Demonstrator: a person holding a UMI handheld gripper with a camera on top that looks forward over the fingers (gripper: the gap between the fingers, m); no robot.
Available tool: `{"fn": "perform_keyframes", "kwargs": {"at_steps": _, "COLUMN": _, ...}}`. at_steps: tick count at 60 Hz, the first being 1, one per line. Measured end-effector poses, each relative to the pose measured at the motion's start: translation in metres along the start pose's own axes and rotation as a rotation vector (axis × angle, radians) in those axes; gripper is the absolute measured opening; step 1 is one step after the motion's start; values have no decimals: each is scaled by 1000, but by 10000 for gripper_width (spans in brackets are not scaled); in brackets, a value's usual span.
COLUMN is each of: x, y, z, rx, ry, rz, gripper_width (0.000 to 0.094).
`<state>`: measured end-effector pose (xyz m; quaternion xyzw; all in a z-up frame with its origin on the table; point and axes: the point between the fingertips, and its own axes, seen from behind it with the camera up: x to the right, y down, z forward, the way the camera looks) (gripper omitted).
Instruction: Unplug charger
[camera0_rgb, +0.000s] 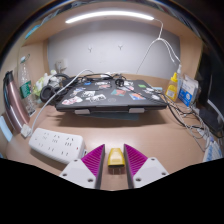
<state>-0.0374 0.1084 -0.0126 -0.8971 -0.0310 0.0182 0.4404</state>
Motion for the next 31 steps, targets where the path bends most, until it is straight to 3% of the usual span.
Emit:
{"fn": "perform_keyframes", "kwargs": {"at_steps": 4, "x": 0, "y": 0, "z": -3, "rx": 9, "ry": -1, "rz": -7, "gripper_width": 622}}
{"fn": "perform_keyframes", "kwargs": {"at_steps": 7, "x": 0, "y": -2, "z": -8, "rx": 32, "ry": 2, "rz": -17, "gripper_width": 922}}
{"fn": "perform_keyframes", "kwargs": {"at_steps": 10, "x": -1, "y": -5, "z": -15, "rx": 52, "ry": 3, "rz": -18, "gripper_width": 859}}
{"fn": "perform_keyframes", "kwargs": {"at_steps": 31, "x": -14, "y": -5, "z": -111, "rx": 224, "ry": -78, "rz": 81, "gripper_width": 875}}
